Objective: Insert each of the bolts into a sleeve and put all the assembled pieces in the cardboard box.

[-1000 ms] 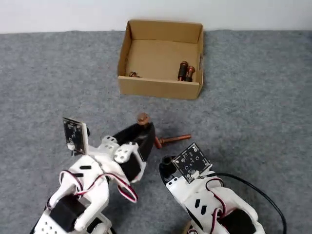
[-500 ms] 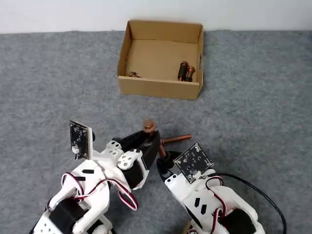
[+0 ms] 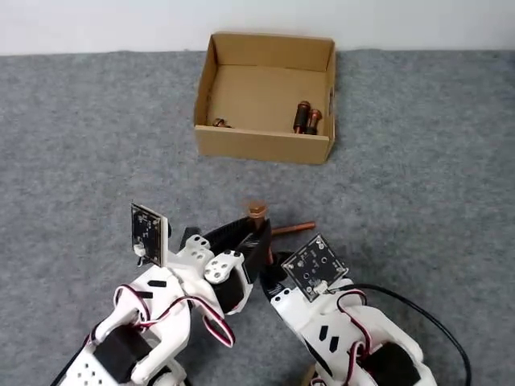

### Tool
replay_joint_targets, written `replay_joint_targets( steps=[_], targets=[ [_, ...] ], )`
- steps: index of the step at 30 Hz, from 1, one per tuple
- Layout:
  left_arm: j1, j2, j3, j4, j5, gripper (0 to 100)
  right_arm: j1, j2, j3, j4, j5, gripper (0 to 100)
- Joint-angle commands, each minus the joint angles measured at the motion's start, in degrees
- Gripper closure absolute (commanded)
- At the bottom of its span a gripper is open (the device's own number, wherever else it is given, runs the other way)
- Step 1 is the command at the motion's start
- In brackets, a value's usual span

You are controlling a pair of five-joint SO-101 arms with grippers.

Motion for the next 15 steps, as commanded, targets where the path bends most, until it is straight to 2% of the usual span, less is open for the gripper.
replay_joint_targets(
  steps=[1,7,15],
  targets=[
    [1.32,0.35,0.75,-2.2,-0.79,100,0.04,-0.66,-2.99,-1.71,0.44,99.1],
    [1.32,0.0,3.12,-3.87,-0.79,100,-0.13,-0.66,-2.9,-1.71,0.44,99.1],
    [1.05,0.35,5.32,-11.25,-0.88,100,-0.13,-0.66,-2.73,-1.54,0.44,99.1]
  ],
)
